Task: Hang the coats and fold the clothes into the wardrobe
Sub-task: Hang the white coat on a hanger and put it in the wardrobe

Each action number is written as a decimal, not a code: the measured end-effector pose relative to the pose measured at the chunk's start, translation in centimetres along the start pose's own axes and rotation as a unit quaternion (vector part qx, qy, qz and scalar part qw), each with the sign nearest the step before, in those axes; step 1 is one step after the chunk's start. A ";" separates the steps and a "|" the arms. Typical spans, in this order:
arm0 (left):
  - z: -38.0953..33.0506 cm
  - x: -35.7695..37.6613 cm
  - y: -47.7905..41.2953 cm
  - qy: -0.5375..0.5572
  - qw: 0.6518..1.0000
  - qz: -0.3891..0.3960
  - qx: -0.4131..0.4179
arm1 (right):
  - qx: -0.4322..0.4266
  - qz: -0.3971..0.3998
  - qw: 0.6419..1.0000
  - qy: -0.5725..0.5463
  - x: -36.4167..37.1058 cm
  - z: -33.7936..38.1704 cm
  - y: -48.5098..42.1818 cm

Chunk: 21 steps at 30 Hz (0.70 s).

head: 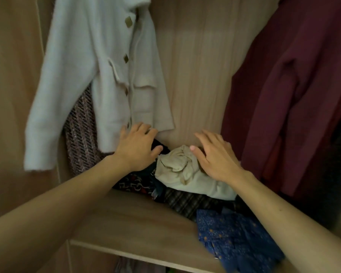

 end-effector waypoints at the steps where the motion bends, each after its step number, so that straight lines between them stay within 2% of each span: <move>1: -0.5 0.2 0.4 -0.001 1.000 0.000 -0.003 | -0.002 -0.001 1.000 0.005 -0.1 -0.5 0.3; 8: -3.4 1.2 3.3 -0.010 0.998 0.055 -0.007 | 0.004 0.010 1.000 -0.018 1.4 -2.9 2.4; 13: -4.0 -0.9 4.8 -0.020 0.999 0.040 -0.002 | 0.006 0.010 0.999 -0.044 1.0 -2.1 5.3; 16: -5.4 -1.4 5.2 0.013 0.999 0.043 0.015 | 0.011 0.005 1.000 -0.014 -0.2 -1.6 7.7; 21: -8.4 -0.9 7.6 0.075 0.993 0.062 0.069 | 0.079 0.023 0.996 0.046 -1.6 -1.3 12.0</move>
Point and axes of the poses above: each hand's wrist, its own y-axis away from the middle knuckle, its own x-axis out of the palm, z = x × y, the point moved 9 cm from there along -y, towards the middle knuckle, and after that the axes turned 15 degrees about -y, right-handed, at the moved point
